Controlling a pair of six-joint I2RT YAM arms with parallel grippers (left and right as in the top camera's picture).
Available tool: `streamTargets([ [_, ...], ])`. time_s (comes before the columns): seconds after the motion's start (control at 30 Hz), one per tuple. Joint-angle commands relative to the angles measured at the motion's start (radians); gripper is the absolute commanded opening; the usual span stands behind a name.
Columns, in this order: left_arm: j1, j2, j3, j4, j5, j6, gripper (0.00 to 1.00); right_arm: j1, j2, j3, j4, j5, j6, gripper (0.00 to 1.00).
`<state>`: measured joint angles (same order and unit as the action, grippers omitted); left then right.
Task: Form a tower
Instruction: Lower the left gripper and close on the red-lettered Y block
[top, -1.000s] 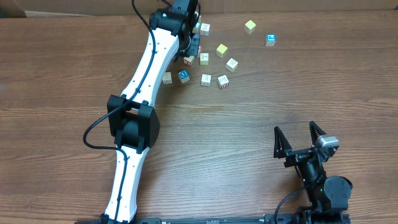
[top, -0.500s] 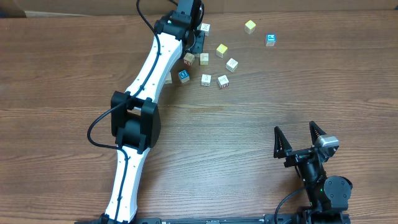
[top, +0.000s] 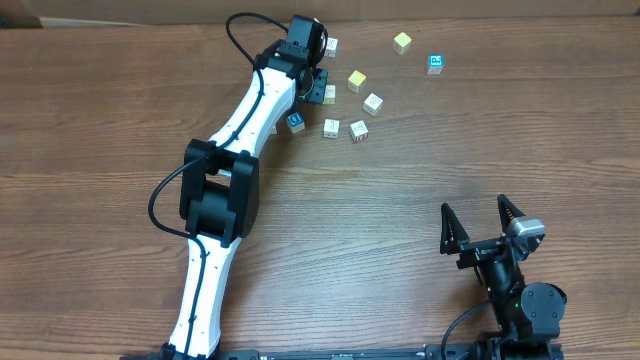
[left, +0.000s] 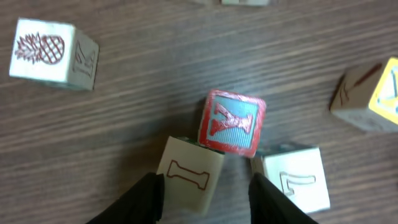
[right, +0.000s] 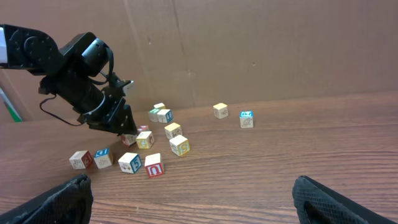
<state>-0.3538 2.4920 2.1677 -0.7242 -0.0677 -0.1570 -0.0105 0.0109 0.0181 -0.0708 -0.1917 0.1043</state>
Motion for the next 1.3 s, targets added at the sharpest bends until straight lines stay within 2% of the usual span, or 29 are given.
streamTargets([
  [0.0,-0.004,0.002,-0.022,0.014,-0.023,0.007,0.36,0.008,-0.008,-0.01,0.005,0.007,-0.001,1.0],
  [0.07,-0.004,0.002,-0.022,0.011,-0.049,0.007,0.3,0.008,-0.008,-0.01,0.005,0.007,-0.001,1.0],
  [0.13,-0.003,0.002,-0.022,-0.002,-0.096,0.007,0.3,0.008,-0.008,-0.01,0.005,0.007,-0.001,1.0],
  [0.37,-0.001,0.002,-0.022,-0.05,-0.375,0.008,0.32,0.008,-0.008,-0.01,0.005,0.007,-0.001,1.0],
  [0.47,0.0,0.001,-0.022,-0.053,-0.465,0.008,0.42,0.008,-0.008,-0.01,0.005,0.007,-0.001,1.0],
  [0.53,0.0,0.0,-0.013,-0.053,-0.496,0.008,0.42,0.008,-0.008,-0.01,0.005,0.007,-0.001,1.0],
  [0.63,-0.006,-0.002,0.05,-0.077,-0.476,0.006,0.42,0.008,-0.008,-0.01,0.005,0.007,-0.001,1.0],
  [0.83,-0.029,-0.002,0.212,-0.112,-0.212,-0.051,0.42,0.008,-0.008,-0.01,0.005,0.007,-0.001,1.0],
  [0.93,-0.039,0.002,0.207,-0.083,-0.166,-0.074,0.4,0.008,-0.008,-0.01,0.005,0.007,-0.001,1.0],
  [1.03,-0.049,0.007,0.166,-0.083,-0.168,-0.096,0.32,0.008,-0.008,-0.01,0.005,0.007,-0.001,1.0],
  [1.1,-0.056,0.007,0.141,-0.089,-0.167,-0.106,0.21,0.008,-0.008,-0.01,0.005,0.007,-0.001,1.0],
  [1.27,-0.078,0.007,0.087,-0.113,-0.164,-0.144,0.12,0.008,-0.008,-0.01,0.005,0.007,-0.001,1.0],
])
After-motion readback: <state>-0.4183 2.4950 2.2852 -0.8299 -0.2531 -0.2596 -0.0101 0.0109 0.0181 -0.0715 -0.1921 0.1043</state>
